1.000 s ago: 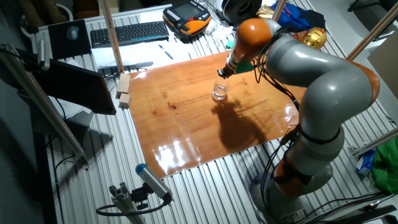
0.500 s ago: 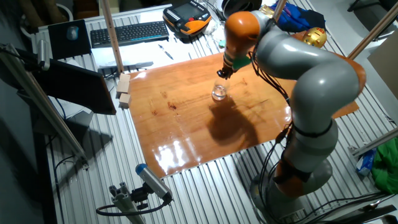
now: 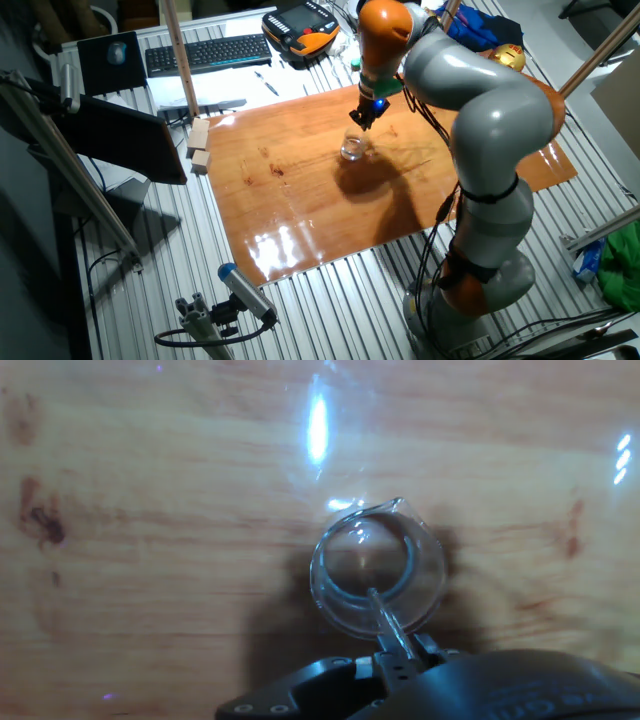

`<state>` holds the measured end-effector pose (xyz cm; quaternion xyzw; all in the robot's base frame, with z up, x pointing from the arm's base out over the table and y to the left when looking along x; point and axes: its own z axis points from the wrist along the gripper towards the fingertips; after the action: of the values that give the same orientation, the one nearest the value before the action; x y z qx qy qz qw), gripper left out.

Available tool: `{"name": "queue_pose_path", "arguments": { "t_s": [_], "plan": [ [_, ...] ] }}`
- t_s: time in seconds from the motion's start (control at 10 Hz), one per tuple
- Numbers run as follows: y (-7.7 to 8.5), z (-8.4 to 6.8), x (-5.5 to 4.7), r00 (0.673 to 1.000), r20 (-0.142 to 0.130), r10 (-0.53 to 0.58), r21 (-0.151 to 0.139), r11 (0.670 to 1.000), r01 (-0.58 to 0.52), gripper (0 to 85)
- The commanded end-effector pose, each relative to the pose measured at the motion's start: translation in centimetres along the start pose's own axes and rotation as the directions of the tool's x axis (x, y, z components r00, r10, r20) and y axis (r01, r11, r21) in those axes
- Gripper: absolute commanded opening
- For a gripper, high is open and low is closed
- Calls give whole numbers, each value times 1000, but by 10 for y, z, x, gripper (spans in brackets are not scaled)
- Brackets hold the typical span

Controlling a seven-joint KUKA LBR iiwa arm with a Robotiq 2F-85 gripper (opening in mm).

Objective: Stir the beaker with a glass rod

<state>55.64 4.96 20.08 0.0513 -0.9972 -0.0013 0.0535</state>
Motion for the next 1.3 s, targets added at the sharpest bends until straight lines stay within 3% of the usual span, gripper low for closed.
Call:
{"name": "queue_pose_path", "arguments": {
  "t_s": [0.0,0.4,0.6,0.7,0.8,0.9,1.1,1.2],
  "plan": [
    [1,0,-1,1000,8,30,-28,999,-30,0],
    [2,0,-2,993,62,104,-93,991,-98,0],
    [2,0,-2,984,117,136,-101,987,-124,0],
    [2,0,-4,987,81,136,-102,987,-127,0],
    [2,0,-4,988,62,138,-107,986,-131,0],
    [2,-1,-3,986,80,145,-101,985,-137,0],
    [1,-3,-3,975,176,135,-69,990,-125,0],
    [1,-3,-2,972,193,138,-72,989,-126,0]
  ]
}}
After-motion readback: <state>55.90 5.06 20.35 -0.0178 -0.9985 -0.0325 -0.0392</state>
